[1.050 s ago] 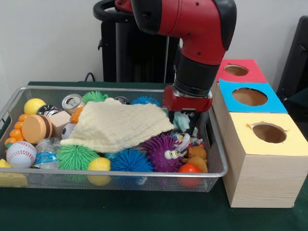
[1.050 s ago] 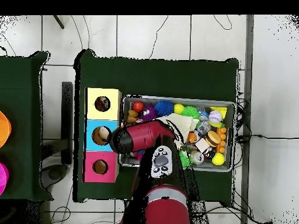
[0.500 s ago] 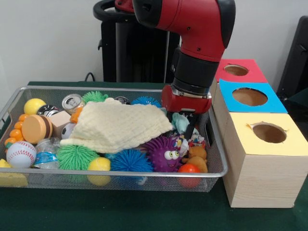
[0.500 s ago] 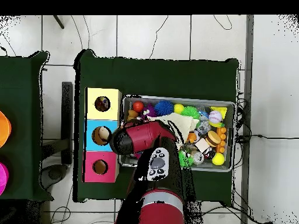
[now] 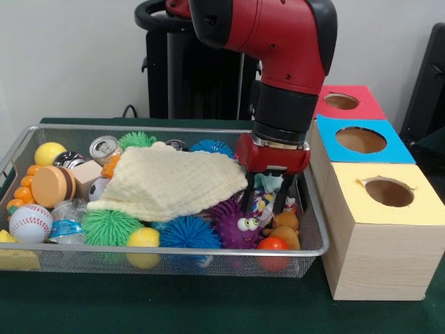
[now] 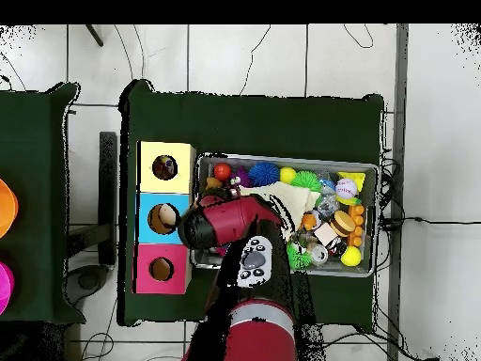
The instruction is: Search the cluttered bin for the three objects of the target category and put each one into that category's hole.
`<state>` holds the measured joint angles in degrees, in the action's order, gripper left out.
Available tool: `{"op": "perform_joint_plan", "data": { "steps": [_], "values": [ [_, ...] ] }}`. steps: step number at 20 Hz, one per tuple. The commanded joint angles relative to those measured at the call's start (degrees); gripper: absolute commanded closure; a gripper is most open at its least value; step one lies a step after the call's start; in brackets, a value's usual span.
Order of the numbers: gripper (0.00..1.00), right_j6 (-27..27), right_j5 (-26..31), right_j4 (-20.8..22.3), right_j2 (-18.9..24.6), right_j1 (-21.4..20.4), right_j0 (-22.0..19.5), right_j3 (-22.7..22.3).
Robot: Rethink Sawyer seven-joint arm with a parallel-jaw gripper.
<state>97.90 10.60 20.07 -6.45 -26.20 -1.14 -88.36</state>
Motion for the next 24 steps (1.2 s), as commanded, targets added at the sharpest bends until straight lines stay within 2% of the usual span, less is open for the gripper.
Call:
{"op": "perform_joint_plan", "data": {
  "steps": [1,6,9,13,24],
  "values": [
    [0.0,9.12,-2.31,-2.5,3.47,2.94,-2.26,1.88],
    [0.0,9.34,-2.47,-2.44,2.17,2.44,-1.61,1.76],
    [0.0,8.15,0.53,-2.45,2.4,3.09,-1.89,1.98],
    [0.0,5.57,6.09,-3.1,4.77,3.66,-3.92,1.03],
    [0.0,3.43,10.43,-3.93,7.75,3.83,-5.85,0.09]
  ]
}}
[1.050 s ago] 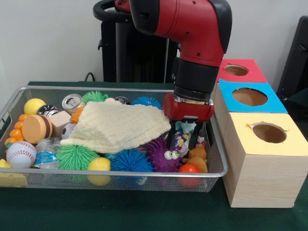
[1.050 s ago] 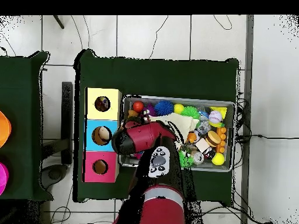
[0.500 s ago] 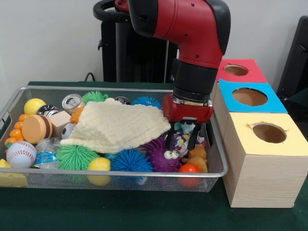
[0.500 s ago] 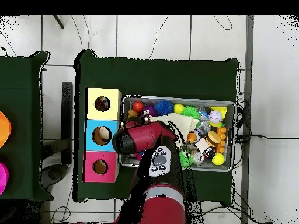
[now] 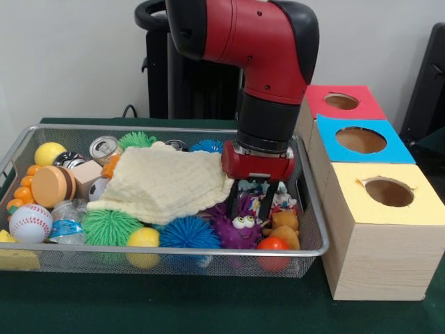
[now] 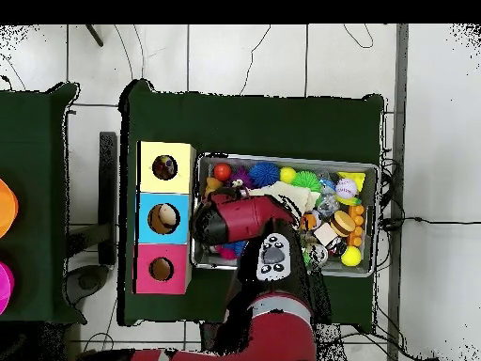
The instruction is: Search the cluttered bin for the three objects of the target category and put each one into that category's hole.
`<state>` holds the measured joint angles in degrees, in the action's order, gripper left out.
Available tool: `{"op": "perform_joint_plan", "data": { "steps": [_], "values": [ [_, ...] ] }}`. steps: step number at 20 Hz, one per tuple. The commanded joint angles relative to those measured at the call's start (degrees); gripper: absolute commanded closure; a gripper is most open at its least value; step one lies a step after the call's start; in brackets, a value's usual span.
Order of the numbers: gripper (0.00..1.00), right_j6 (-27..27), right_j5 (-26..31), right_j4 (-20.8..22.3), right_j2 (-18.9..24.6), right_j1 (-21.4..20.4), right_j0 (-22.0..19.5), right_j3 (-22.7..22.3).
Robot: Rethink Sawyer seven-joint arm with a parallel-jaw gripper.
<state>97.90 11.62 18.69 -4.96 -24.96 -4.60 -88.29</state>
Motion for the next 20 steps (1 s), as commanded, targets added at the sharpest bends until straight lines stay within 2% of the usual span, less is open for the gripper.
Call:
{"op": "perform_joint_plan", "data": {
  "steps": [1,4,10,13,18,20],
  "values": [
    [0.0,3.14,9.79,-2.57,6.6,2.54,-2.62,-0.14],
    [0.0,2.31,10.25,-2.59,7.81,2.38,-3.4,-0.66],
    [0.0,-1.3,9.04,-1.22,14.36,-0.16,-8.39,-5.19],
    [0.0,-2.26,9.54,-0.38,16.31,-0.88,-10.03,-6.38],
    [0.0,-3.0,12.44,0.06,17.12,-1.36,-11.04,-5.94],
    [0.0,-4.33,16.51,-0.05,17.2,-1.2,-11.12,-5.1]
  ]
}}
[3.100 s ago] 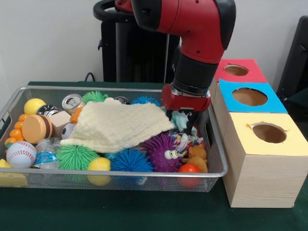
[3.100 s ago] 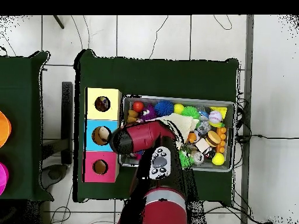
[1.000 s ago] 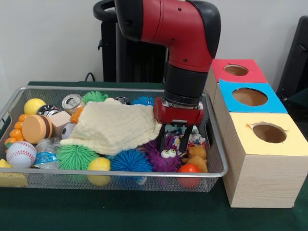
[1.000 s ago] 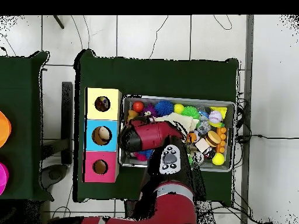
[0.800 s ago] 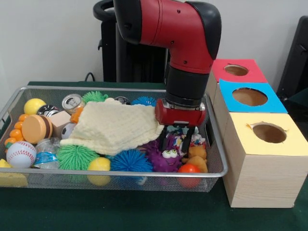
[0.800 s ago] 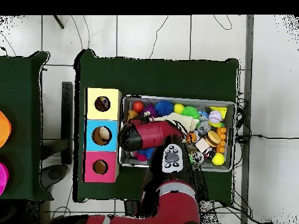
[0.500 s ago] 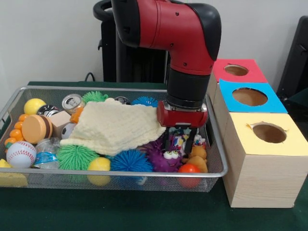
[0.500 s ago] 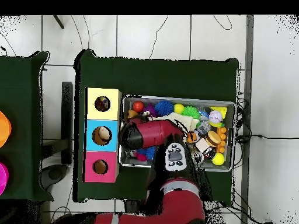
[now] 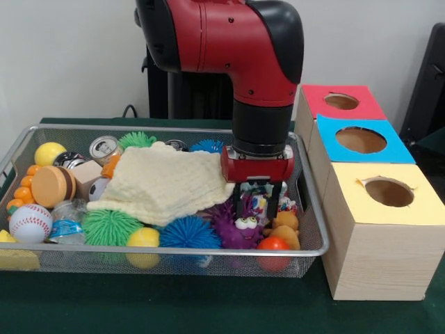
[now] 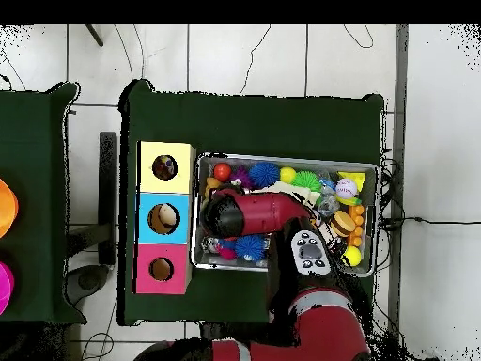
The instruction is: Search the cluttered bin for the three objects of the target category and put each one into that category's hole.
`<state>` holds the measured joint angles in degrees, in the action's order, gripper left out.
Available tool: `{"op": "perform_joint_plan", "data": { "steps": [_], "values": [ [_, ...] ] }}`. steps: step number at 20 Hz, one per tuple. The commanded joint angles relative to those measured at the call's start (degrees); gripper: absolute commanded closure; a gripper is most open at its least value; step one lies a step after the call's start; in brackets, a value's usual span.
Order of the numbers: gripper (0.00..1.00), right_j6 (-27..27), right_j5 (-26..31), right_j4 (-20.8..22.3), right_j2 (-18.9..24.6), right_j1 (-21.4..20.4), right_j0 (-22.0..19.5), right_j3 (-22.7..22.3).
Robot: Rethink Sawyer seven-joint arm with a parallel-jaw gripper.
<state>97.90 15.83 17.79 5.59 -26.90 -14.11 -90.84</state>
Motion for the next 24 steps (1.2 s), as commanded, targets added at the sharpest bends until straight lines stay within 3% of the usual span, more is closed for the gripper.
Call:
{"op": "perform_joint_plan", "data": {
  "steps": [1,15,24],
  "values": [
    [0.0,-5.01,13.88,0.97,6.68,0.72,-1.81,-2.43],
    [0.0,-4.15,13.81,2.52,8.62,-1.67,-3.02,-5.54],
    [0.0,-1.78,12.46,2.74,7.31,-0.39,-2.02,-3.9]
  ]
}}
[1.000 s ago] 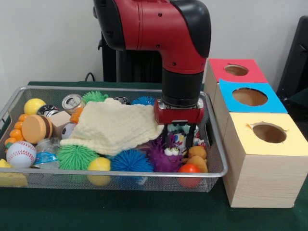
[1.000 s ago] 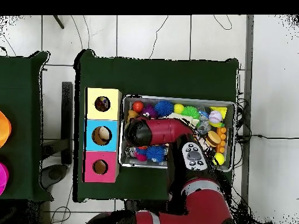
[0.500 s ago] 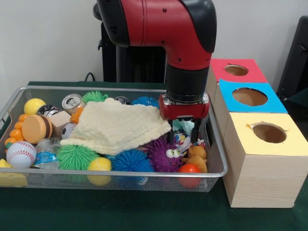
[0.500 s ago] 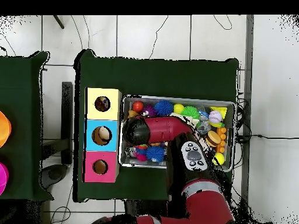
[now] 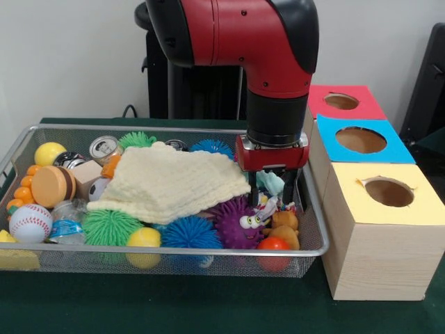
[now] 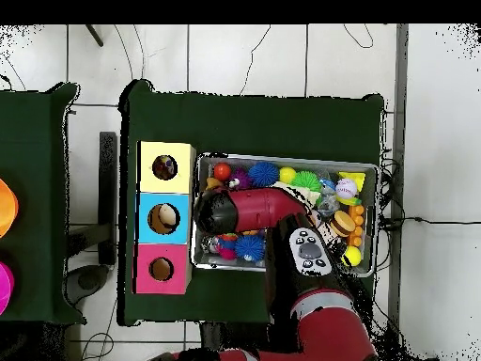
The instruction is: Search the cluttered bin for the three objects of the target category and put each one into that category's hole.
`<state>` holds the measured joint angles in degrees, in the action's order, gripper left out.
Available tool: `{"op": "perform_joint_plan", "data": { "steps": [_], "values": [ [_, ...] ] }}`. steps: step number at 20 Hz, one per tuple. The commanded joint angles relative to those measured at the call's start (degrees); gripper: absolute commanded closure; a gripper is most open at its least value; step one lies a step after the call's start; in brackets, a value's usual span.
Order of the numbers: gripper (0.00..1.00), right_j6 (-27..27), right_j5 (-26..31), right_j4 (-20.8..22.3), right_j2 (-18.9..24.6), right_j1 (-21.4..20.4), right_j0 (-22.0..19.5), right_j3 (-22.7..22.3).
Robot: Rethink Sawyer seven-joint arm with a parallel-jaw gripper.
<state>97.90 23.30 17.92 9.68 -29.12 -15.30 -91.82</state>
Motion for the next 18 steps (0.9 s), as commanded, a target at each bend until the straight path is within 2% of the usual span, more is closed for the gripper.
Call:
{"op": "perform_joint_plan", "data": {
  "steps": [1,6,13,18],
  "values": [
    [0.0,-1.48,5.14,2.64,2.79,2.22,-0.6,-2.56],
    [0.0,-0.66,6.51,3.48,0.36,3.68,1.09,-1.01],
    [0.0,-0.44,5.87,3.47,0.12,4.44,1.38,-2.22],
    [0.0,0.63,6.22,4.34,-2.63,6.57,3.26,-0.54]
  ]
}}
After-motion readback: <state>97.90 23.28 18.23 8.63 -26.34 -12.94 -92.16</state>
